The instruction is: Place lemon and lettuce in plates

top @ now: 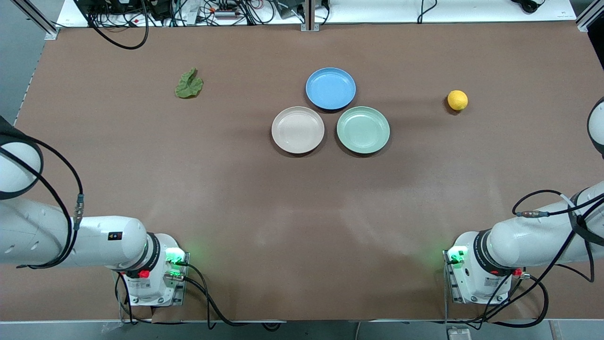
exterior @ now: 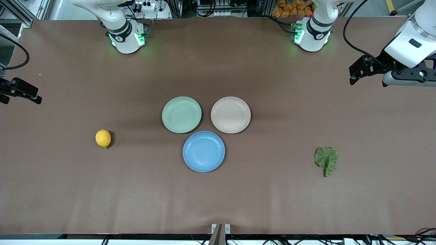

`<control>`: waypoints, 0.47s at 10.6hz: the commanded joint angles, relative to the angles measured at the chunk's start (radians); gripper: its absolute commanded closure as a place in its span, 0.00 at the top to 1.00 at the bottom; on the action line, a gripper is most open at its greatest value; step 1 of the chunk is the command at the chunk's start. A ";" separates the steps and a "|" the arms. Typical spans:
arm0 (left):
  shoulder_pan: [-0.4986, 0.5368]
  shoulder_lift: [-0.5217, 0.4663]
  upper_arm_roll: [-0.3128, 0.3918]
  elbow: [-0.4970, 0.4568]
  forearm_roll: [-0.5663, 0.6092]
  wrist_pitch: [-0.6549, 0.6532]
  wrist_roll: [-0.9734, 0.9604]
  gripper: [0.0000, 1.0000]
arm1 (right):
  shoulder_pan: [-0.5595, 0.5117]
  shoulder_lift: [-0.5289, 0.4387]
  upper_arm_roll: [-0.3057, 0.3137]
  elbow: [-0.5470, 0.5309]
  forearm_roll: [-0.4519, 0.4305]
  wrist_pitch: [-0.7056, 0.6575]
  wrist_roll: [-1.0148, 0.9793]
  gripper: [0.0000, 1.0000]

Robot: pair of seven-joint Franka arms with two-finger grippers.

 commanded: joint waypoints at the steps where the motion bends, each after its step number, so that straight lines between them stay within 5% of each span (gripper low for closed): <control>1: 0.002 0.007 -0.010 0.023 0.002 -0.003 0.028 1.00 | -0.002 0.002 0.004 0.008 0.011 -0.006 0.014 1.00; 5: -0.003 0.032 -0.012 0.024 0.004 -0.003 0.024 1.00 | -0.002 0.002 0.004 0.007 0.011 -0.006 0.014 1.00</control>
